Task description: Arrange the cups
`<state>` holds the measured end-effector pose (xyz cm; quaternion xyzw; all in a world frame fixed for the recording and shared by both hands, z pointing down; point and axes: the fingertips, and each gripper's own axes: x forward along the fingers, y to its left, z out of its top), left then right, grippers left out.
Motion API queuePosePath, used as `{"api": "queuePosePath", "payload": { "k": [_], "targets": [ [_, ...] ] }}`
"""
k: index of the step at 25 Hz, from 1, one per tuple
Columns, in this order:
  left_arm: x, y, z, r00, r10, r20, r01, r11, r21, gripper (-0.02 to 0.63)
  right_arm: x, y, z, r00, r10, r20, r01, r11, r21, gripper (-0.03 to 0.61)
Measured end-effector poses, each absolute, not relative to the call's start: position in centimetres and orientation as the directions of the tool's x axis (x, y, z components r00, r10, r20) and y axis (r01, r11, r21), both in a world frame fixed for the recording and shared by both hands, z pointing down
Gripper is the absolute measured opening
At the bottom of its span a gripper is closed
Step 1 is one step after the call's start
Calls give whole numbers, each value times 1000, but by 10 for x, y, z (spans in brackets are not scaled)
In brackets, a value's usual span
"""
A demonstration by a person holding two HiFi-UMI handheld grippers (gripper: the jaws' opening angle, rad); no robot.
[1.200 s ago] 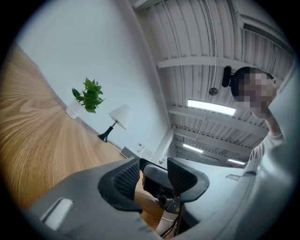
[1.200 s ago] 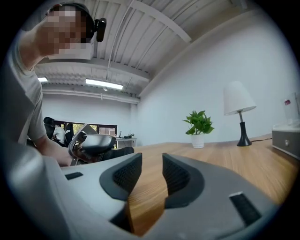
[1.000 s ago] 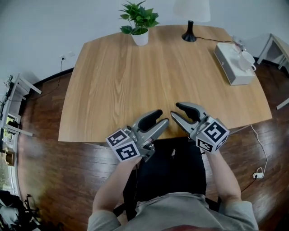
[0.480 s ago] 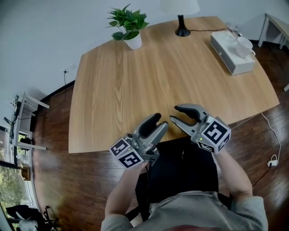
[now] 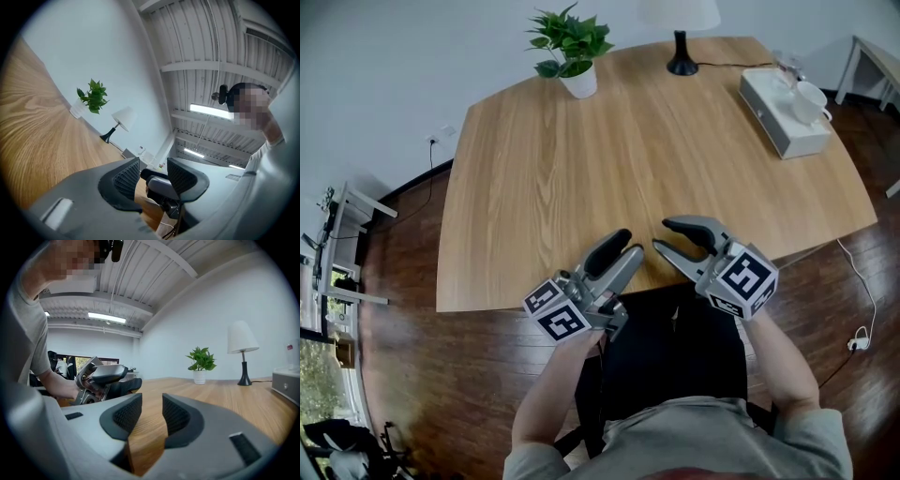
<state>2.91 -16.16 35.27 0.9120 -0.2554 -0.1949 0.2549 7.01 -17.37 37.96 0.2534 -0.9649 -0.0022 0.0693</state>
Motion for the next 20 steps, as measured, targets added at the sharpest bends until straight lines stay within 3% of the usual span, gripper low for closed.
{"api": "queuePosePath", "payload": {
  "k": [20],
  "targets": [
    [33, -161, 353, 800, -561, -215, -380, -749, 542, 181, 68, -170, 379, -872, -472, 132, -470, 881, 44, 130]
  ]
}}
